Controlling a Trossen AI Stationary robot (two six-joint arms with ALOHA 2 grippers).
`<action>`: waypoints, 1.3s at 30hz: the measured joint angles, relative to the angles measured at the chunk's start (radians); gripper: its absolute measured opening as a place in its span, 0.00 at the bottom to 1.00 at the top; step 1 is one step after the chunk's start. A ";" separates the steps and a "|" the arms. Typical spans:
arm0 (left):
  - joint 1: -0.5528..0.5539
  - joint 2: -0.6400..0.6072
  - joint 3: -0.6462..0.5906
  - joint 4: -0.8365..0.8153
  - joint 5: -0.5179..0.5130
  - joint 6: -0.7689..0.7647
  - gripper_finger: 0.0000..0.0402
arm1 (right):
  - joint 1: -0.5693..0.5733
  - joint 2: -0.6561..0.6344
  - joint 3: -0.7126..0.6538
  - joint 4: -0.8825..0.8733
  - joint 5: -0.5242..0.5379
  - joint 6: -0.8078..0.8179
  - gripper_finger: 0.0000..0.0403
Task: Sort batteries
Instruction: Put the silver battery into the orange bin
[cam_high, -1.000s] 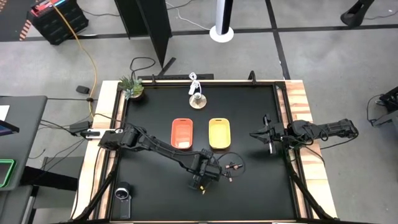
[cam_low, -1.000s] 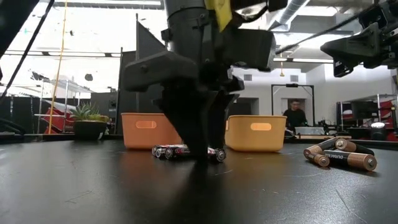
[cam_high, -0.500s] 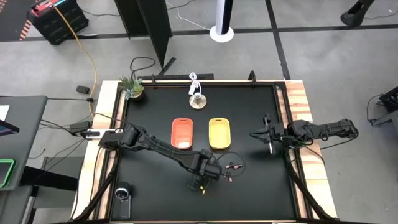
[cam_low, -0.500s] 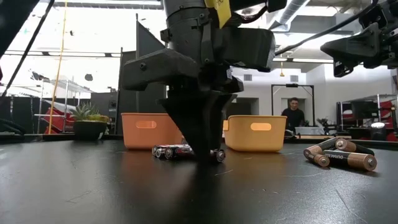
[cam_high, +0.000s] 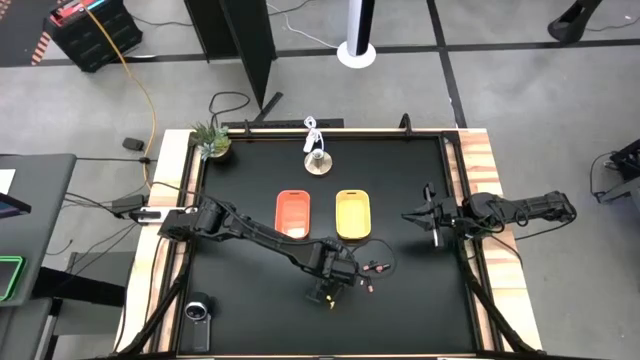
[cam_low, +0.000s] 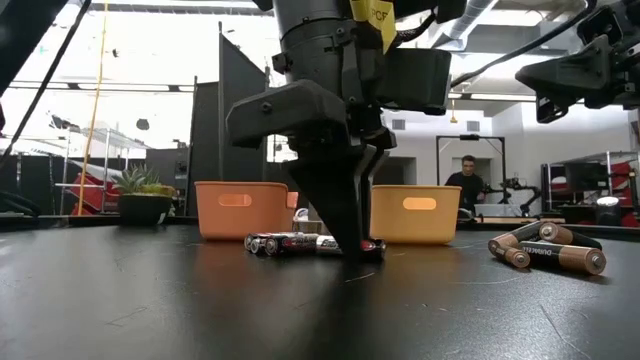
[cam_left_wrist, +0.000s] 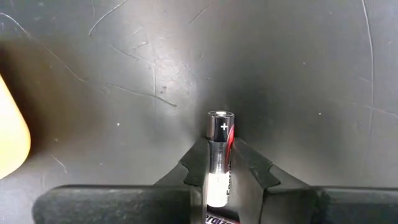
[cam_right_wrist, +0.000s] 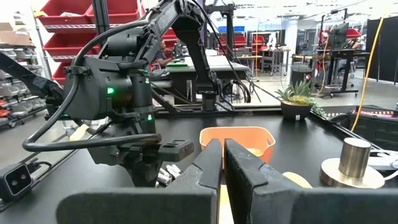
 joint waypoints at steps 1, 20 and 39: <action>0.000 0.000 0.000 0.001 0.000 0.000 0.09 | 0.000 0.000 0.000 0.000 0.000 0.000 0.09; 0.002 0.005 0.157 -0.043 -0.099 -0.003 0.09 | 0.000 0.000 0.003 0.000 0.000 0.000 0.09; 0.121 -0.194 0.167 -0.379 -0.287 -0.187 0.09 | 0.000 0.000 0.004 -0.008 0.000 0.001 0.09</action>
